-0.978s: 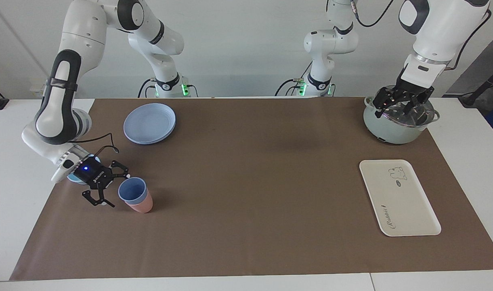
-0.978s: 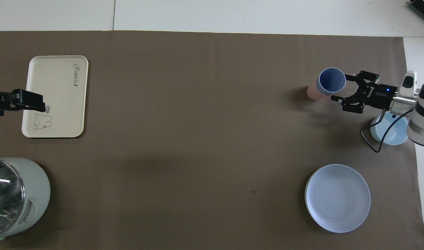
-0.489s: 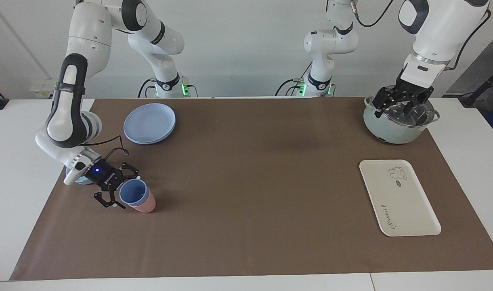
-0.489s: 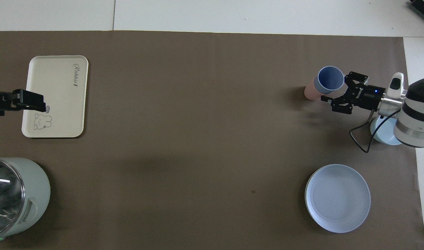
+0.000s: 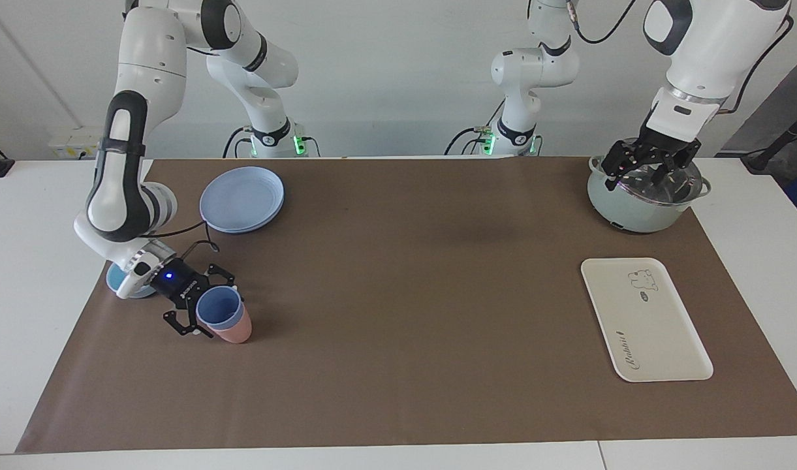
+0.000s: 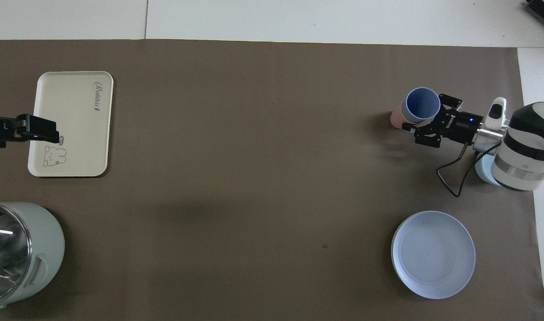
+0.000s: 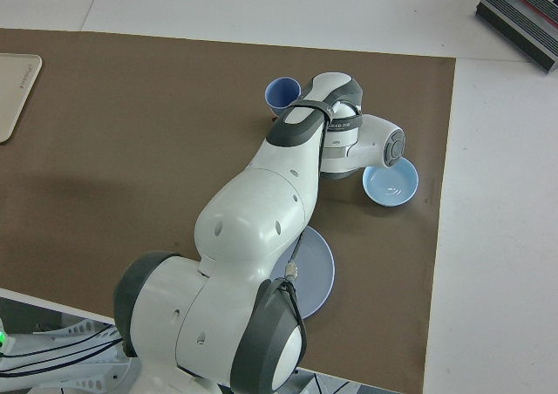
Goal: Place cup on tray
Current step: 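Close the right gripper on the rim of the pink-and-blue cup, then lift the cup with the right gripper while the left gripper reaches toward it, then grasp the cup with the left gripper from the right gripper, then carry the cup with the left gripper while the right gripper withdraws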
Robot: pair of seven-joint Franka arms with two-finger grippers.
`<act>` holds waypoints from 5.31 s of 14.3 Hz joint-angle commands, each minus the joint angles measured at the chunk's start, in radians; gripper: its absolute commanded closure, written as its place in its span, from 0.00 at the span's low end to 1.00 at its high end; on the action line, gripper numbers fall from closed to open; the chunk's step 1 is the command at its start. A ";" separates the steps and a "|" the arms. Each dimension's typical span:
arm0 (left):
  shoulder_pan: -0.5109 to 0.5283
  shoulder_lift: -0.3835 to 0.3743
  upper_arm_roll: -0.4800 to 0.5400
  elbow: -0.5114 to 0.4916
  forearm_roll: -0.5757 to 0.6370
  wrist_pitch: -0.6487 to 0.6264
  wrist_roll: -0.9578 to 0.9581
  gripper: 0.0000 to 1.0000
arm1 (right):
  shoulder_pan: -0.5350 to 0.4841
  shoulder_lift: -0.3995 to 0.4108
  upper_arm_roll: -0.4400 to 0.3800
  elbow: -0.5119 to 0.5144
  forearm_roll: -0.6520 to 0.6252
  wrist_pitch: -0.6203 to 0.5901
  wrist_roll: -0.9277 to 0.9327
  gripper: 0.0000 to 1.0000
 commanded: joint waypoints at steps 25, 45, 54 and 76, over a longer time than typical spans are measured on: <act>-0.299 0.347 -0.010 0.215 -0.653 0.473 -0.384 0.31 | 0.339 -0.214 0.000 0.065 -0.758 0.434 1.161 1.00; -0.534 0.565 -0.012 0.353 -0.586 0.563 -0.618 0.43 | 0.600 -0.240 0.005 0.105 -1.616 0.239 2.020 1.00; -0.520 0.572 -0.040 0.394 -0.586 0.517 -0.610 0.95 | 0.598 -0.240 0.006 0.105 -1.627 0.241 2.020 1.00; -0.189 0.546 -0.027 0.512 -0.183 0.392 -0.606 1.00 | 0.466 -0.228 0.003 0.147 -1.407 0.359 1.890 1.00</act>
